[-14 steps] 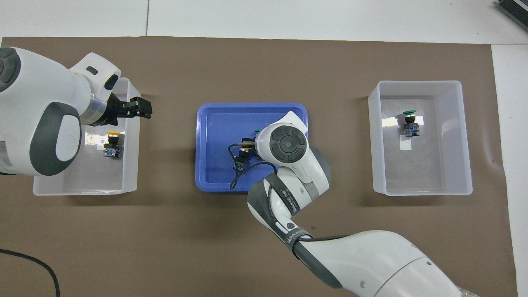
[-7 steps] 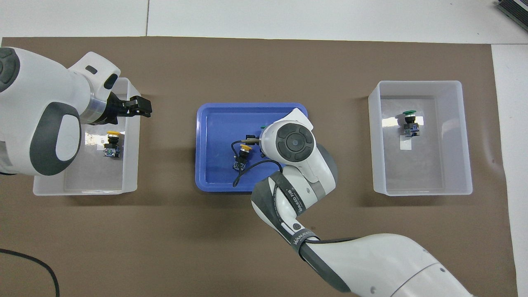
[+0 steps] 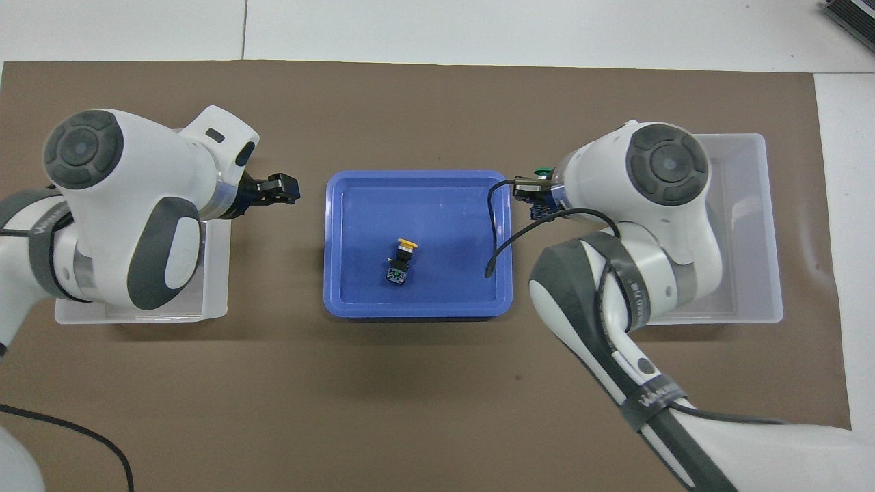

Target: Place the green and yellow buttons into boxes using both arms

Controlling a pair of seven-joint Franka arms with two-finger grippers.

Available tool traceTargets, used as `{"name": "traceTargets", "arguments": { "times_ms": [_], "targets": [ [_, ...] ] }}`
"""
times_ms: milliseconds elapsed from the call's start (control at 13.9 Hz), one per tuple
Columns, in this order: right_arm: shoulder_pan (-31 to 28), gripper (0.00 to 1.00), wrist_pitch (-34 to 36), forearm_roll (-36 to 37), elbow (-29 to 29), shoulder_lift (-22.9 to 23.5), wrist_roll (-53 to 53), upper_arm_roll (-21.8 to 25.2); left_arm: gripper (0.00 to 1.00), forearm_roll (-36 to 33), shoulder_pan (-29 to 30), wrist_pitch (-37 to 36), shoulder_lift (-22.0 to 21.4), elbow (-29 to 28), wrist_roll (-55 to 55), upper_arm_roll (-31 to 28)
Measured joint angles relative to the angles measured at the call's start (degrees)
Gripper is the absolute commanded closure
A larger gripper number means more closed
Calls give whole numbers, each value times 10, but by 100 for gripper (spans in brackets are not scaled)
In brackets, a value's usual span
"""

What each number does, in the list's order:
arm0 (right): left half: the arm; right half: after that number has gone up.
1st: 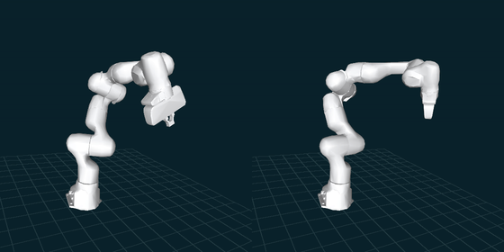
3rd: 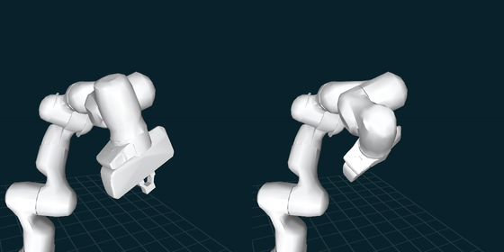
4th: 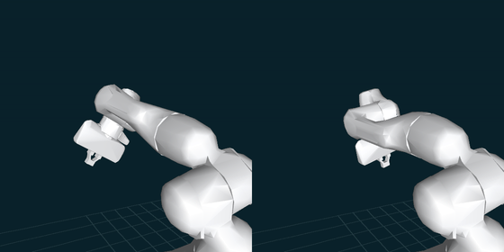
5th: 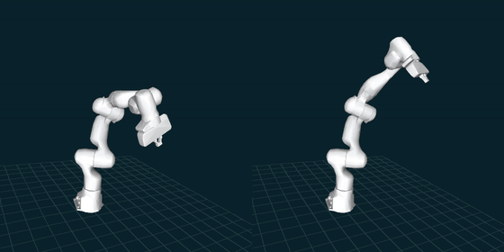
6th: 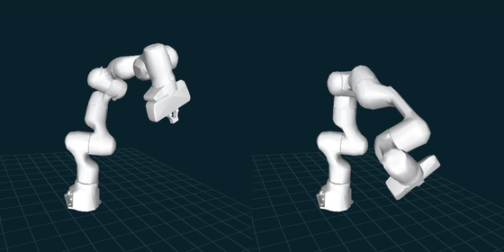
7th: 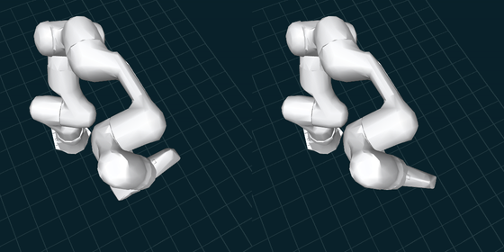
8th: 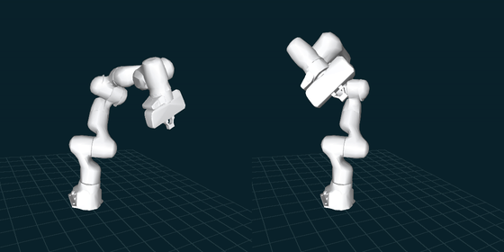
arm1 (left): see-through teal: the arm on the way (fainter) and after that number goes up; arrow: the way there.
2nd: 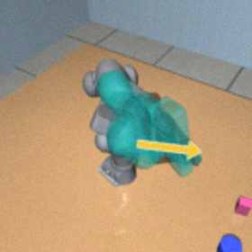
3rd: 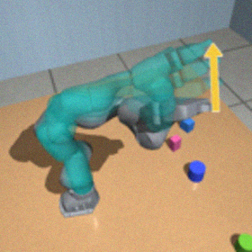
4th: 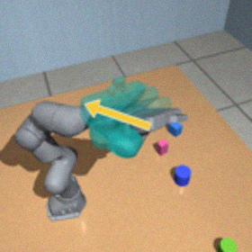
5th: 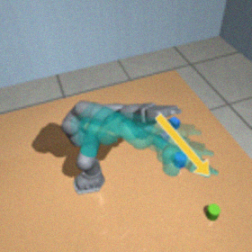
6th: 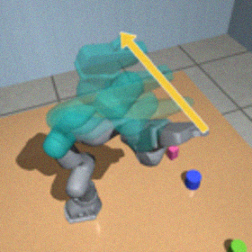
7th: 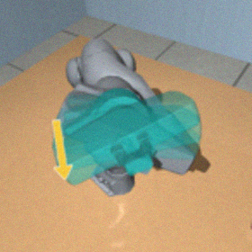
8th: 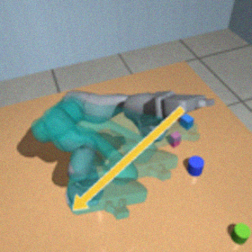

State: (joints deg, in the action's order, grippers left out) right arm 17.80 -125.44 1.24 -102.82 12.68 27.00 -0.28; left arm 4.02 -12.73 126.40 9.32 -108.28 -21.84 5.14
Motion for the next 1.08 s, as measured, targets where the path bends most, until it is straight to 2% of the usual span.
{"name": "traceTargets", "arguments": {
  "times_ms": [215, 502, 789, 1075],
  "targets": [
    [-58, 100, 1, 0, -37, -24, -80, 1, 13, 0, -34, 27, -3, -23, -9, 0],
    [-149, 100, -6, 0, -58, -28, -215, 1, 13, 0, -72, 48, -4, -41, -9, 1],
    [-203, 100, -54, 0, -92, -24, -288, 1, 13, 0, -123, 104, 1, -79, -21, 1],
    [-225, 100, -82, 0, -106, -8, -303, 1, 13, 0, -163, 160, 23, -105, -68, 1]
  ]
}}
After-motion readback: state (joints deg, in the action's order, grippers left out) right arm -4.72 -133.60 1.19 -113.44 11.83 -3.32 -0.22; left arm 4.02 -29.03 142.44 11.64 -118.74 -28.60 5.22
